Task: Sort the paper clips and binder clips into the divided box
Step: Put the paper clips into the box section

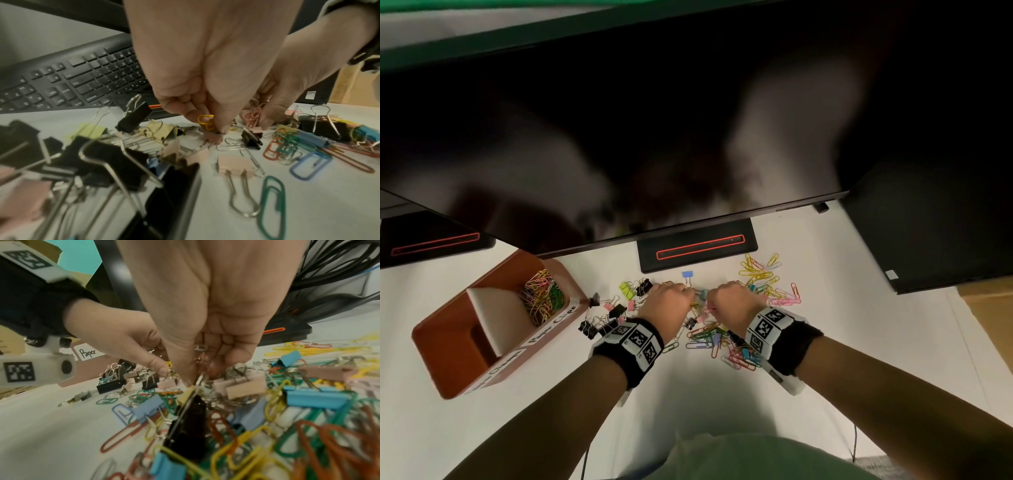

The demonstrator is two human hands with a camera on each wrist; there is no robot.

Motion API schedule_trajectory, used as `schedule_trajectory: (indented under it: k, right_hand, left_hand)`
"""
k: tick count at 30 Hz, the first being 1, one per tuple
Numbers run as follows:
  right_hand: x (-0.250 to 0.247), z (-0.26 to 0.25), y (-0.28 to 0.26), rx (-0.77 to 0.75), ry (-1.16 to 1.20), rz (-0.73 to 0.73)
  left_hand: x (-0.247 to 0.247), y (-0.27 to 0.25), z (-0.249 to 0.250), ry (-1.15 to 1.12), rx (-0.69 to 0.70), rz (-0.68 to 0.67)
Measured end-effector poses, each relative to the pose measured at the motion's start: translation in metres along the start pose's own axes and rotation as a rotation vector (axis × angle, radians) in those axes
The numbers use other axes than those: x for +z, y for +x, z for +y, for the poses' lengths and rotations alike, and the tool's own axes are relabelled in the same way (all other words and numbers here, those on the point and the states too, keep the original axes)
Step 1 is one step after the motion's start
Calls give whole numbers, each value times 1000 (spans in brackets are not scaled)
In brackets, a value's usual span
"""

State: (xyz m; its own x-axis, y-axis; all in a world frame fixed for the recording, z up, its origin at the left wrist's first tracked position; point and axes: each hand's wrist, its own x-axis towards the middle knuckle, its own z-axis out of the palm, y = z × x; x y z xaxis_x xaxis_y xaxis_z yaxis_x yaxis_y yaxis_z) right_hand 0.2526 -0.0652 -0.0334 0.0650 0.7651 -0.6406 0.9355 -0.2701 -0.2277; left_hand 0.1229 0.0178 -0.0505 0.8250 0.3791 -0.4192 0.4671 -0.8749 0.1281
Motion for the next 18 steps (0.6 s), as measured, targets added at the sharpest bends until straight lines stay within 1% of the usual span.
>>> schedule_trajectory:
  k: [2,4,6,10,13,16,18]
  right_hand:
    - [1,-2,-1,1,4,-14]
    - [2,-3,-4,-20,0,7]
    - [2,-4,-7,-42,-14,23]
    - [2,-8,-7,-62,-47,-6]
    - [3,-13,-5,-17,-21,-7]
    - [-1,-20,-6,34,25,-5]
    - [-10,-23,-10,60,93,42]
  left_hand:
    - [-1,-2,-1,-78,-15,25]
    - [-5,-8,-3,-198,-46,80]
    - [-11,-19,-7,-314,-83,150]
    - [-26,-48,-19,-514,-158,302]
    - [-38,-74,-32,-591,-173,408]
    - [-47,-99,-52,-628,-208,485]
    - [-49,-115,-70,-638,-247,518]
